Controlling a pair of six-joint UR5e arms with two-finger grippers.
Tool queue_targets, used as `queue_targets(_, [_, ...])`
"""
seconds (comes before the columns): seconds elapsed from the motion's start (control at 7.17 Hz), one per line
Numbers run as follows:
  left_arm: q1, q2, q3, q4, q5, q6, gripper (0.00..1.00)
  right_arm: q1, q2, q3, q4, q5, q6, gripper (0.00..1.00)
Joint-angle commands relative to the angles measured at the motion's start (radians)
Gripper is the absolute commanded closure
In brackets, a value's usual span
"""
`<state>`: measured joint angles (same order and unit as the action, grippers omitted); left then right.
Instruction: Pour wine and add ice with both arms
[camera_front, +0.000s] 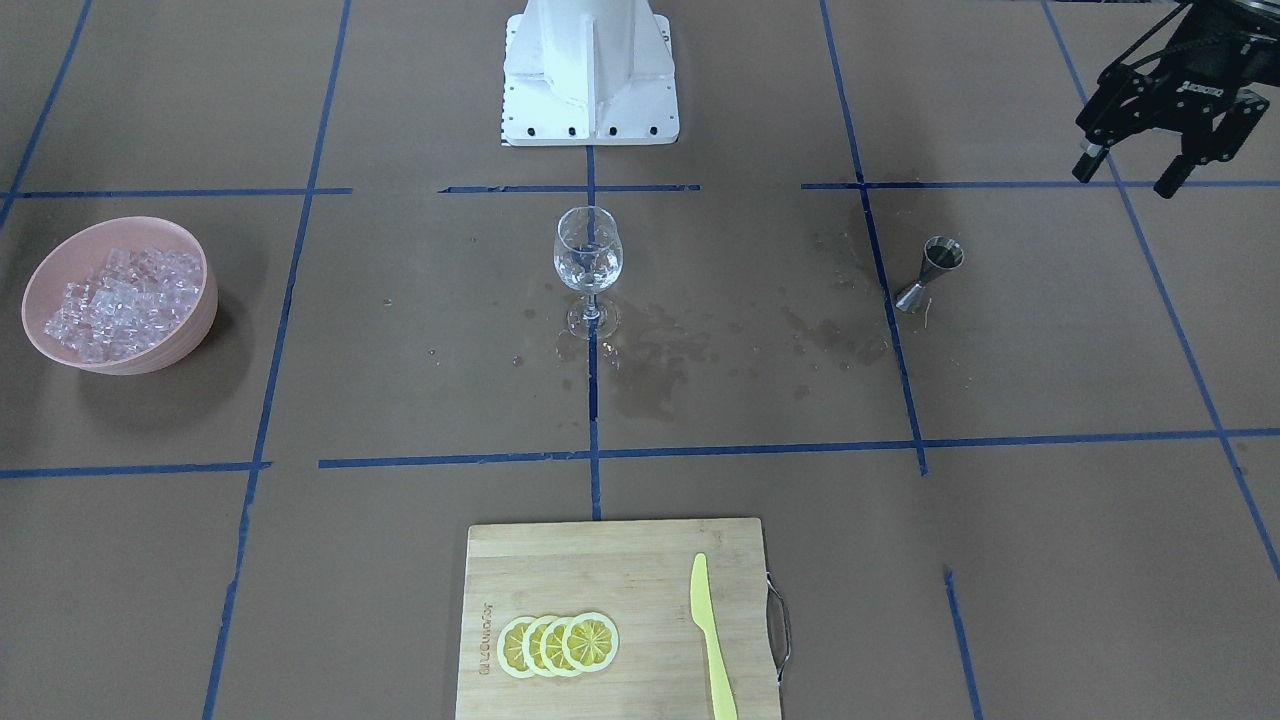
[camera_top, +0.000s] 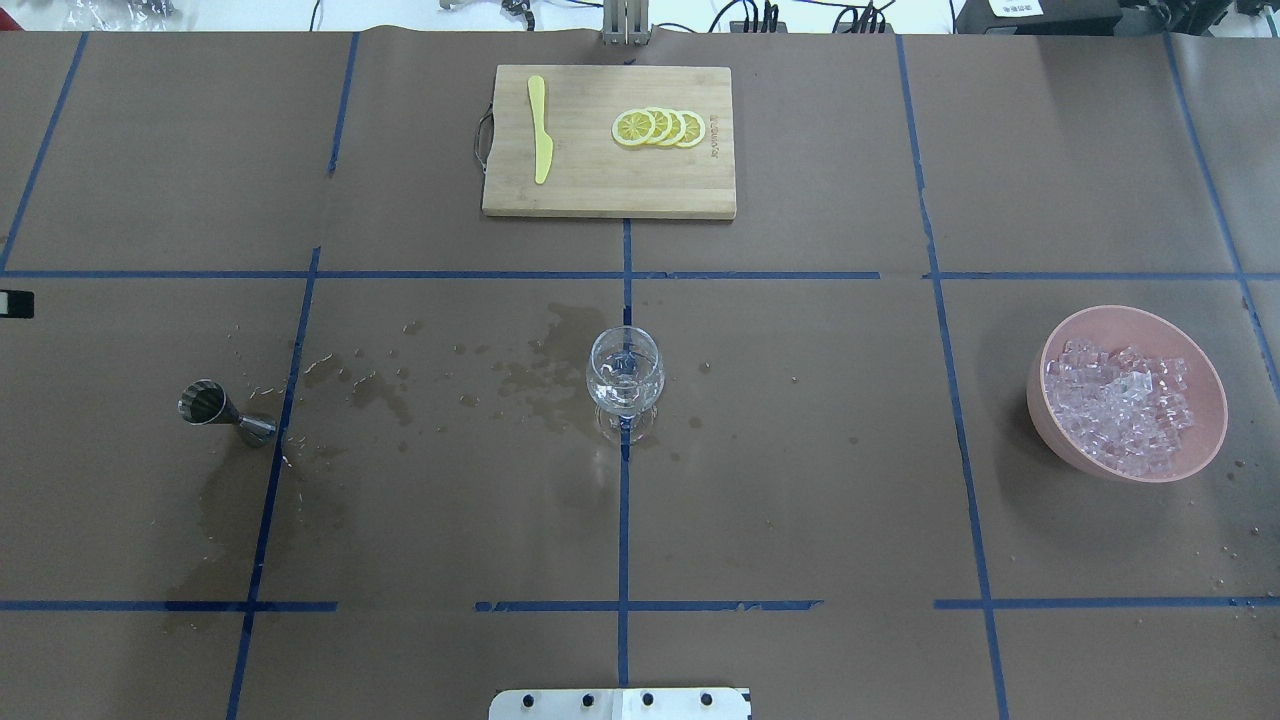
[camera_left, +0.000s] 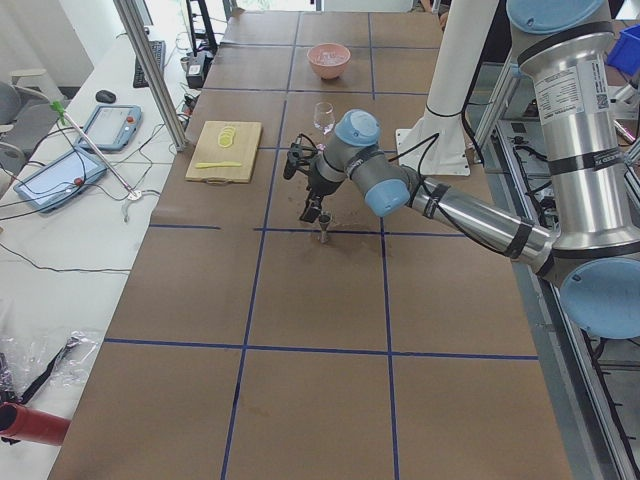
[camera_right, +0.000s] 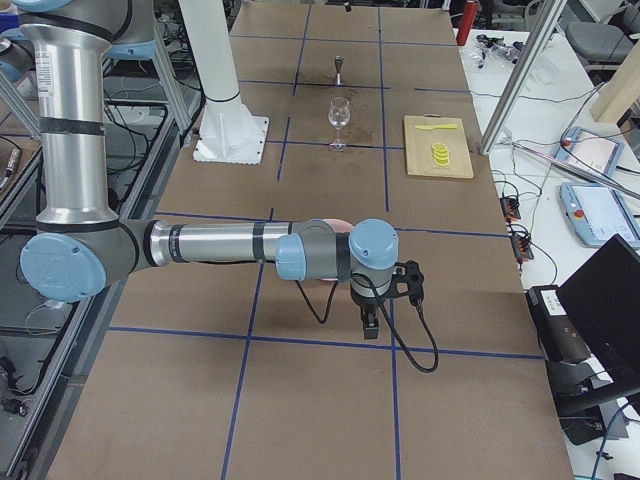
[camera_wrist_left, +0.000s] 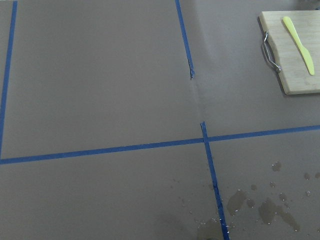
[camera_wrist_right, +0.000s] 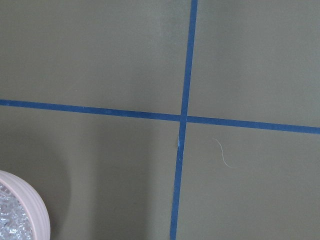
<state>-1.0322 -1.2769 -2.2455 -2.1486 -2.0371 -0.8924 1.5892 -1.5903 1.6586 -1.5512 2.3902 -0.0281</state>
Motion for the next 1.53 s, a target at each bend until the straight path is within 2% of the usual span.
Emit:
queue_targets(0.0, [0.207, 0.053, -0.069, -0.022, 0.195, -0.181, 0.00, -0.002, 0.003, -0.006, -0.001, -0.003, 0.001, 0.00])
queue_targets(0.14, [0.260, 0.059, -0.075, -0.023, 0.251, -0.235, 0.00, -0.002, -0.008, -0.022, -0.001, -0.003, -0.001, 0.00])
queue_targets(0.42, [0.474, 0.094, -0.080, -0.025, 0.477, -0.418, 0.00, -0.002, -0.008, -0.025, 0.000, -0.003, -0.003, 0.00])
queue_targets(0.84, [0.810, 0.140, -0.078, -0.016, 0.862, -0.694, 0.00, -0.003, 0.003, -0.022, 0.000, -0.003, 0.004, 0.00])
queue_targets(0.98, [0.889, 0.143, -0.077, 0.034, 1.002, -0.739, 0.01, -0.003, 0.004, -0.016, 0.000, 0.000, 0.007, 0.00])
queue_targets(1.26, [0.961, 0.139, -0.056, 0.123, 1.203, -0.809, 0.02, -0.003, 0.010, -0.011, 0.000, 0.004, 0.016, 0.00])
queue_targets(1.4, [0.986, 0.122, 0.017, 0.122, 1.289, -0.848, 0.02, -0.003, 0.010, 0.007, 0.000, 0.004, 0.017, 0.00])
